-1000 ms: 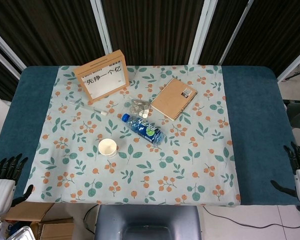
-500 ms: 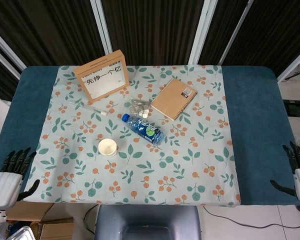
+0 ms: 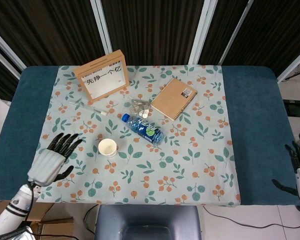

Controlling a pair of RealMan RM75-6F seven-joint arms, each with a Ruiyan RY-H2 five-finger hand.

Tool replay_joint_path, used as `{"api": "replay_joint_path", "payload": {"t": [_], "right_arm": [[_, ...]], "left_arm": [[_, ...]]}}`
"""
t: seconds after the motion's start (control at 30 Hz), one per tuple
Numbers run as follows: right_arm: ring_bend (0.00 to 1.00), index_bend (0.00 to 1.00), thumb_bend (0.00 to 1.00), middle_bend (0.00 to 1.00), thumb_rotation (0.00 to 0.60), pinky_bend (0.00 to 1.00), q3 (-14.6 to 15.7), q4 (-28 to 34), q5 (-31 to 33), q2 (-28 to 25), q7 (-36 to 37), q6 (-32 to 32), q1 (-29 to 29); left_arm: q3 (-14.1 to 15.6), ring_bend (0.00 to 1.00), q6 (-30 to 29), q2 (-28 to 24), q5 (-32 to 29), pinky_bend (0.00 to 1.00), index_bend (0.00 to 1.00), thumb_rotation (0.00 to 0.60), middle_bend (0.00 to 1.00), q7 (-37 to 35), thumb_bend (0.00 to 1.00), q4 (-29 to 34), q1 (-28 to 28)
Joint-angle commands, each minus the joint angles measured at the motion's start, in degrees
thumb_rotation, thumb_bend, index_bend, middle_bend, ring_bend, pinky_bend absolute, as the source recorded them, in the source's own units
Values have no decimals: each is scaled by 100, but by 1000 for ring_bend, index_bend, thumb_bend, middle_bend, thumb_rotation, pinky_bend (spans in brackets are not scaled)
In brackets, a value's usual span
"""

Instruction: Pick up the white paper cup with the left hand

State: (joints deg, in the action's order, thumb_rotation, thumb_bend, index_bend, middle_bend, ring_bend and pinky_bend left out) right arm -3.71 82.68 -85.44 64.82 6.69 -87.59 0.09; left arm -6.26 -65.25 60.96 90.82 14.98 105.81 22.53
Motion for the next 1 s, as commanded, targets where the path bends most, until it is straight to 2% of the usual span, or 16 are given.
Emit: {"api": "replay_joint_path", "payload": {"t": [0.03,0.17,0.4,0.7,0.87,1.0], "right_arm": [[0,0,95,0,600,0,9,17,-5,5,-17,-4,-6],[0,0,95,0,600,0,18,-33,49,17,4,19,-32],[0,0,95,0,600,0,10,-160,116,40,132,48,-58],[0,0,95,0,600,0,-12,-266,188,81,236,125,-51],[0,0,95,0,600,0,-13,-333,201,120,289,171,-37],[0,0,95,0,600,0,-33,-386,254,137,353,211,-35]], "left_arm": [[-303,0,1016,412,-919,0,0,600,0,1025,334,301,789],[-384,0,1351,822,-1668,0,0,600,0,1984,321,305,1214],[-394,0,1444,1403,-2817,0,0,600,0,3055,320,105,1809],[-339,0,1191,1816,-4016,0,0,600,0,3989,320,-93,2486],[-186,0,873,1958,-4993,0,0,600,0,4815,320,-127,2933],[-106,0,634,2095,-5485,0,0,600,0,5107,320,-197,3178]]}}
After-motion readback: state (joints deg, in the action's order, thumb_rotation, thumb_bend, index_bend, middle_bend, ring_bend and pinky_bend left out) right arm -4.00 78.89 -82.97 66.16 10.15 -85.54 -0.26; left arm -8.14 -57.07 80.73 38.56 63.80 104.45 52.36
